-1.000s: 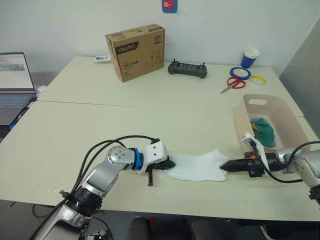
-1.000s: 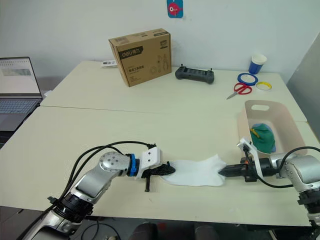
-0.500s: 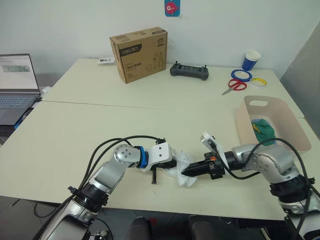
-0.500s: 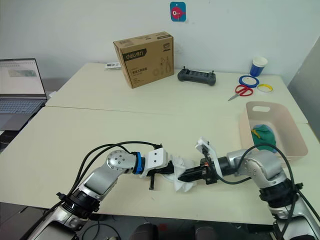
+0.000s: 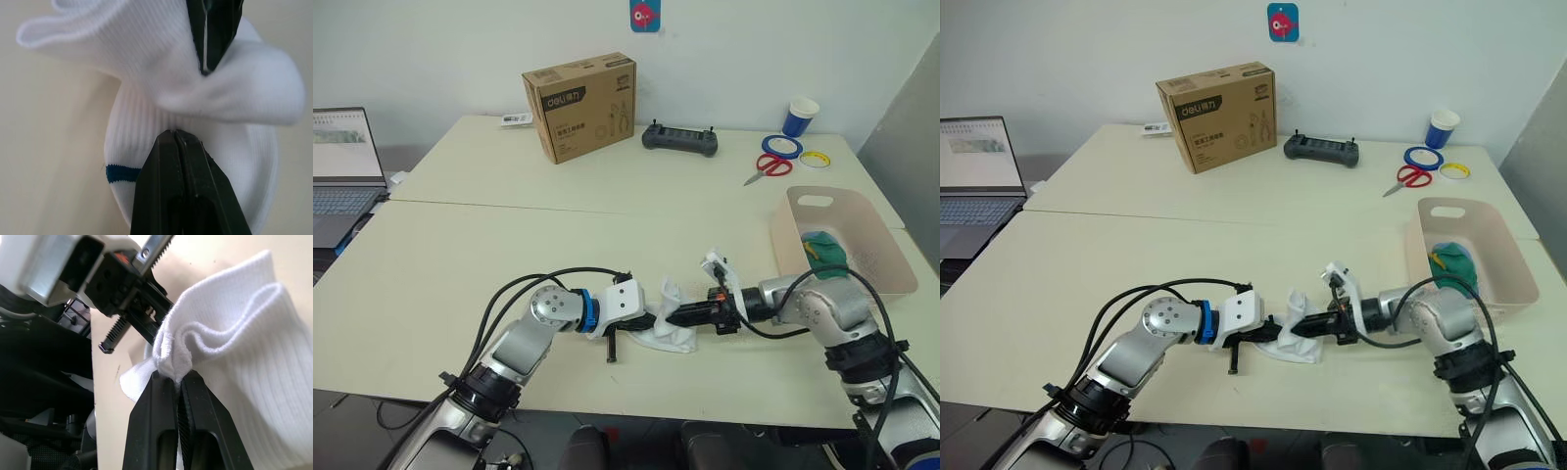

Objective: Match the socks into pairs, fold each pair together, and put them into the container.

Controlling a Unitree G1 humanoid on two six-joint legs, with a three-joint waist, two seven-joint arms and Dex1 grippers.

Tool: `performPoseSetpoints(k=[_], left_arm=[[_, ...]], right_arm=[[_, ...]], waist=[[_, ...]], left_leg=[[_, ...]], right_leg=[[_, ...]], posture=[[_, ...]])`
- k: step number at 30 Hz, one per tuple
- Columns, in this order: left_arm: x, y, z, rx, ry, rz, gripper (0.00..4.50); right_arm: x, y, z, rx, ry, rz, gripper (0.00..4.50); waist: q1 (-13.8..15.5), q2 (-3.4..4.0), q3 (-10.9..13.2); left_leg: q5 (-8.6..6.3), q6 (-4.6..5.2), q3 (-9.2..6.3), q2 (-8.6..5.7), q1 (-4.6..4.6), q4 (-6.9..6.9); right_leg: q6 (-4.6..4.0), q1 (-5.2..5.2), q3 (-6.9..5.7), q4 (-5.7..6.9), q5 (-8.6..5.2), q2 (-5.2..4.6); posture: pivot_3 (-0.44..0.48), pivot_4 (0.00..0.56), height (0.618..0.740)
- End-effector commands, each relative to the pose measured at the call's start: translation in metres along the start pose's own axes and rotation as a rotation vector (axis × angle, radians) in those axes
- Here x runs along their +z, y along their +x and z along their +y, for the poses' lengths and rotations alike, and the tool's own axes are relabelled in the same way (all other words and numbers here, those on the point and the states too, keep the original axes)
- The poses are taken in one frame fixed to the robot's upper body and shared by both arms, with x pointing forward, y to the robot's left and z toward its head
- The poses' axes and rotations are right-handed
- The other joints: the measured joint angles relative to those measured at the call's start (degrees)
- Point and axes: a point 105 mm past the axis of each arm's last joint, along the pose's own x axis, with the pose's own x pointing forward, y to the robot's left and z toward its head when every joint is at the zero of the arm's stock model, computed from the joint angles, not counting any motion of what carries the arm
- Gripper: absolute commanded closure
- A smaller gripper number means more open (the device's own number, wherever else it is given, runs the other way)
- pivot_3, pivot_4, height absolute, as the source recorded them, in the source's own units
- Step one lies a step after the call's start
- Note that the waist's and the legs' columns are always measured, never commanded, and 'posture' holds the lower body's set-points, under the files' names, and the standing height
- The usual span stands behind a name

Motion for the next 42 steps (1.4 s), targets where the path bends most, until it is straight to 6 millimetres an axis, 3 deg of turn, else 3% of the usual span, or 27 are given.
performPoseSetpoints(k=[1, 6, 9, 11, 15, 18, 23, 30, 33, 35, 39, 42], left_arm=[[-0.013, 0.0, -0.001, -0.011, -0.03, 0.053, 4.5], [-0.015, -0.001, -0.001, -0.014, -0.028, 0.055, 4.5], [-0.014, 0.0, -0.001, -0.015, -0.029, 0.052, 4.5], [-0.014, 0.0, -0.001, -0.018, -0.028, 0.051, 4.5], [-0.014, -0.001, -0.001, -0.017, -0.028, 0.05, 4.5], [-0.014, -0.001, -0.002, -0.02, -0.029, 0.05, 4.5], [-0.014, 0.0, -0.002, -0.025, -0.029, 0.05, 4.5], [-0.012, -0.003, 0.001, -0.025, -0.024, 0.047, 4.5], [-0.005, -0.008, 0.007, -0.002, -0.033, 0.021, 4.5], [0.003, -0.018, 0.011, 0.013, -0.042, 0.004, 4.5], [0.013, -0.068, 0.019, 0.049, -0.023, 0.043, 4.5], [0.036, -0.092, 0.023, 0.05, -0.032, 0.001, 4.5]], right_arm=[[0.022, -0.001, 0.015, 0.049, -0.033, -0.089, 3.82], [0.047, -0.015, 0.023, 0.086, 0.063, -0.206, 2.1], [0.05, -0.027, 0.035, 0.148, 0.099, -0.224, 2.1], [0.039, -0.034, 0.038, 0.134, 0.05, -0.192, 2.1], [0.022, -0.044, 0.024, 0.005, -0.152, -0.153, 2.1], [0.007, -0.045, 0.0, -0.093, -0.23, -0.134, 2.71], [-0.015, -0.027, -0.009, -0.088, -0.301, -0.074, 4.49], [-0.005, 0.004, -0.006, -0.065, -0.335, -0.116, 4.49], [-0.011, 0.011, -0.011, -0.09, -0.336, -0.078, 4.49], [-0.015, 0.013, -0.016, -0.121, -0.337, -0.056, 4.49], [-0.016, 0.009, -0.017, -0.14, -0.36, -0.028, 4.49], [-0.013, 0.008, -0.016, -0.148, -0.354, -0.039, 4.49]], waist=[[-0.1, 0.0, 0.0], [-0.1, 0.0, 0.0], [-0.3, 0.0, 0.0], [-0.3, 0.0, 0.0], [-0.3, 0.0, 0.0], [-0.8, 0.0, 0.0], [-0.9, 0.0, 0.0], [-0.8, 0.0, 0.0], [-0.8, 0.0, 0.0], [-0.8, 0.0, 0.0], [-1.3, -0.07, 0.1], [-1.1, -0.06, 0.1]], left_leg=[[0.0, 0.0, 0.0, 0.0, 0.0, 0.0], [0.0, 0.0, 0.02, -0.02, -0.02, 0.0], [0.0, 0.0, -0.02, -0.01, -0.02, -0.02], [0.0, 0.0, -0.02, -0.01, -0.02, -0.04], [-0.01, 0.01, 0.02, -0.03, -0.08, -0.06], [-0.01, 0.01, 0.04, -0.03, -0.04, -0.06], [-0.01, 0.01, 0.04, -0.04, 0.03, -0.06], [0.0, 0.01, 0.02, -0.04, 0.02, -0.06], [0.0, 0.01, 0.03, -0.04, 0.01, -0.06], [-0.01, 0.0, 0.03, -0.03, 0.01, -0.06], [-0.01, 0.01, -0.04, 0.05, 0.0, -0.14], [0.0, 0.0, -0.06, 0.05, 0.04, -0.29]], right_leg=[[0.0, 0.0, 0.01, 0.0, 0.0, 0.0], [0.01, 0.0, 0.01, 0.0, 0.01, -0.04], [0.0, 0.01, -0.02, 0.0, 0.01, -0.02], [-0.01, 0.0, -0.01, -0.01, 0.0, -0.02], [0.0, -0.02, -0.01, -0.11, -0.02, -0.05], [0.01, -0.02, 0.02, -0.08, -0.01, -0.04], [0.02, 0.0, 0.03, -0.04, 0.0, -0.03], [0.01, 0.0, 0.03, -0.03, 0.0, -0.03], [0.01, 0.0, 0.03, -0.04, 0.0, -0.04], [0.0, -0.02, 0.03, -0.05, -0.01, -0.04], [-0.06, -0.1, 0.03, 0.01, -0.04, 0.08], [-0.19, -0.11, -0.02, 0.0, -0.12, 0.06]], posture=[[0.0, 0.15, 0.74], [0.0, 0.15, 0.74], [0.0, 0.15, 0.74], [0.0, 0.15, 0.74], [0.0, 0.15, 0.74], [0.0, 0.15, 0.74], [0.0, 0.15, 0.74], [0.0, 0.15, 0.74], [0.0, 0.15, 0.74], [0.0, 0.15, 0.74], [0.0, 0.15, 0.74], [0.0, 0.15, 0.74]])
